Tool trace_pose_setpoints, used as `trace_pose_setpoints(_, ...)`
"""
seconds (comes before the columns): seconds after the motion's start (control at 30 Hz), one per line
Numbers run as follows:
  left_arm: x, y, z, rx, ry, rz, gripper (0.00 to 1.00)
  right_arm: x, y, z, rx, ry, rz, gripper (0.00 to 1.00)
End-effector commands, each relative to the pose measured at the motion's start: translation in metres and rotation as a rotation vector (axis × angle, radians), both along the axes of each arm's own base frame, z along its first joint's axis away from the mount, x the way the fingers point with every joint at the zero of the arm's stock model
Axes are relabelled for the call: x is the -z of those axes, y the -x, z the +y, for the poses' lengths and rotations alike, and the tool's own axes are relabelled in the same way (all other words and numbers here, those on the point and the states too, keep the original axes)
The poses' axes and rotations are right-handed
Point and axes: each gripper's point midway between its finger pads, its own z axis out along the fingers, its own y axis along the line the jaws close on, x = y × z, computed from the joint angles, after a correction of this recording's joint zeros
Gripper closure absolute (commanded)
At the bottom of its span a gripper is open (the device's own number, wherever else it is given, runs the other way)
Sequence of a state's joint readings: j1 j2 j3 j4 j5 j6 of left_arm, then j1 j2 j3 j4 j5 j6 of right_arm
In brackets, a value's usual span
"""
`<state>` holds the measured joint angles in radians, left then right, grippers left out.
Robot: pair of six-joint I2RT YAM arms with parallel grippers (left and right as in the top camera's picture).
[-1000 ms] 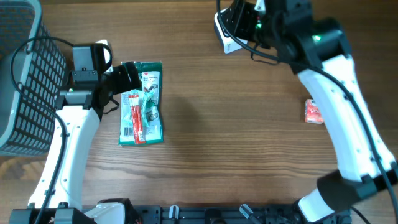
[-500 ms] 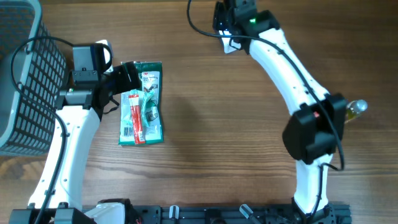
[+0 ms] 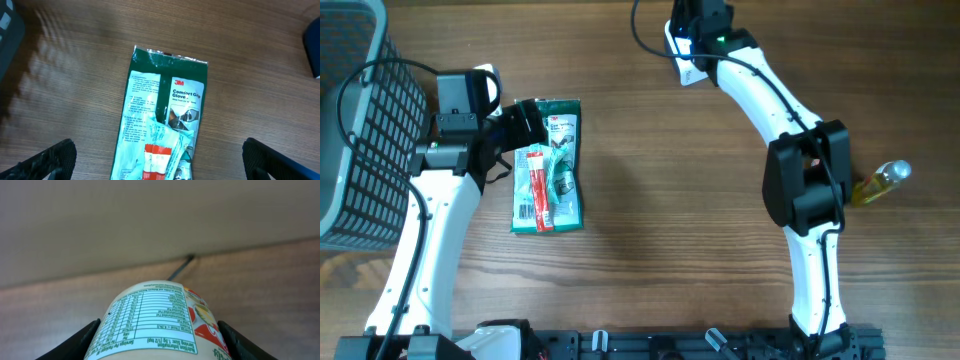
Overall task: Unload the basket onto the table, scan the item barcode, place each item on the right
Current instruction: 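Hold the jar's label in front of the scanner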
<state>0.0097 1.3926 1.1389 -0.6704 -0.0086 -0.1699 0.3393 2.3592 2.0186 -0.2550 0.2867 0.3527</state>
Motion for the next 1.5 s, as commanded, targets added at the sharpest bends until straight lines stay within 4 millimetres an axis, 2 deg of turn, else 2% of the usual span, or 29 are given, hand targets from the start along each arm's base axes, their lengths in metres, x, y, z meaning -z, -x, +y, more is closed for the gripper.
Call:
trace_pose_setpoints(0.0, -0.009, -0.002, 0.001, 0.004, 0.003, -0.025, 0.0, -0.009, -0.01, 0.008, -0.068, -0.057, -0.042, 0.95)
trace_pose_setpoints(0.17, -0.009, -0.002, 0.001, 0.004, 0.003, -0.025, 0.0, -0.006, -0.016, 0.006, -0.089, -0.068, -0.062, 0.95)
trace_pose_setpoints(0.3, -0.009, -0.002, 0.001, 0.004, 0.003, -0.025, 0.0, -0.008, -0.017, 0.017, -0.175, -0.046, -0.08, 0.95)
trace_pose_setpoints(0.37, -0.009, -0.002, 0.001, 0.004, 0.003, -0.025, 0.0, -0.006, -0.018, 0.017, -0.173, -0.044, -0.078, 0.95)
trace_pose_setpoints(0.43, -0.009, -0.002, 0.001, 0.004, 0.003, -0.025, 0.0, 0.003, -0.018, 0.014, -0.168, -0.041, -0.062, 0.96)
trace_pose_setpoints(0.53, -0.009, -0.002, 0.001, 0.004, 0.003, -0.025, 0.0, 0.026, -0.016, 0.013, -0.167, -0.031, -0.015, 0.96)
trace_pose_setpoints(0.77, -0.009, -0.002, 0.001, 0.004, 0.003, -0.025, 0.0, 0.055, -0.01, 0.01, -0.173, -0.005, 0.042, 0.95)
trace_pose_setpoints(1.07, -0.009, -0.002, 0.001, 0.004, 0.003, -0.025, 0.0, 0.056, -0.009, 0.01, -0.194, 0.025, 0.043, 0.96)
trace_pose_setpoints(1.27, -0.009, -0.002, 0.001, 0.004, 0.003, -0.025, 0.0, 0.044, -0.017, 0.013, -0.196, 0.007, -0.017, 0.96)
trace_pose_setpoints(1.47, -0.009, -0.002, 0.001, 0.004, 0.003, -0.025, 0.0, 0.044, -0.016, 0.016, -0.21, 0.003, -0.016, 0.96)
